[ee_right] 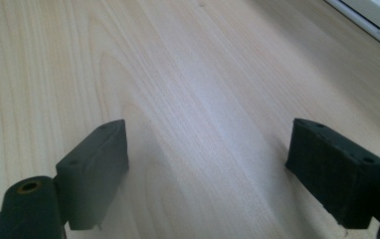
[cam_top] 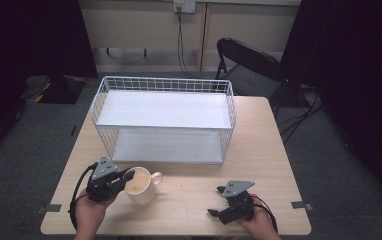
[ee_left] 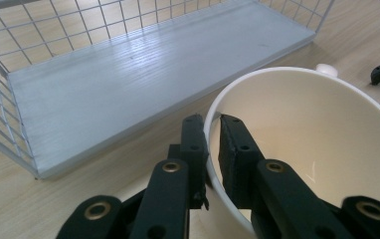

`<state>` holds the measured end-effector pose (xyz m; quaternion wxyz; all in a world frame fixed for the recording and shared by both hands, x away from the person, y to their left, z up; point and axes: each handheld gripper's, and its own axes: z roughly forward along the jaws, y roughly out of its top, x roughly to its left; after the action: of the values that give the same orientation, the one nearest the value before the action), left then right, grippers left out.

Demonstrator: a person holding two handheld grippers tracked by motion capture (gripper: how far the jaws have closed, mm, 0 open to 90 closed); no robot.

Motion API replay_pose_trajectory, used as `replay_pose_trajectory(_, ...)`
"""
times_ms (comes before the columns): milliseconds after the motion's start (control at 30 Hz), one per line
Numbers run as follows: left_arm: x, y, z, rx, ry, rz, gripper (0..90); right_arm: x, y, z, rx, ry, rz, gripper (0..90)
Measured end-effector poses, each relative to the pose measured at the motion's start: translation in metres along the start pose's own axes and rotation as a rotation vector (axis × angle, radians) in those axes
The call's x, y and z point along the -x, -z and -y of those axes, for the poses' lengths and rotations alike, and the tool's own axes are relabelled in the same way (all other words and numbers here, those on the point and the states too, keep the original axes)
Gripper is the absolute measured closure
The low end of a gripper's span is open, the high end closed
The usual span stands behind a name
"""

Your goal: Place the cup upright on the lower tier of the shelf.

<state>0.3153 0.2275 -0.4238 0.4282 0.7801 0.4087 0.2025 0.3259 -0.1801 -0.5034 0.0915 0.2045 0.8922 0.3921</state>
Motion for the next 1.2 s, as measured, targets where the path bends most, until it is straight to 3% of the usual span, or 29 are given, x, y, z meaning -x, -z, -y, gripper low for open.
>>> replay_pose_trajectory(467, -0.007, -0.006, -0.009, 0.014, 0.01, -0.023, 81.8, 0.0, 0.0, 0.0, 0.0, 0.0, -0.001, 15.6)
replay_pose_trajectory(1200, -0.021, -0.015, -0.025, 0.047, 0.051, -0.107, 81.8, 0.0, 0.0, 0.0, 0.0, 0.0, -0.001, 15.7)
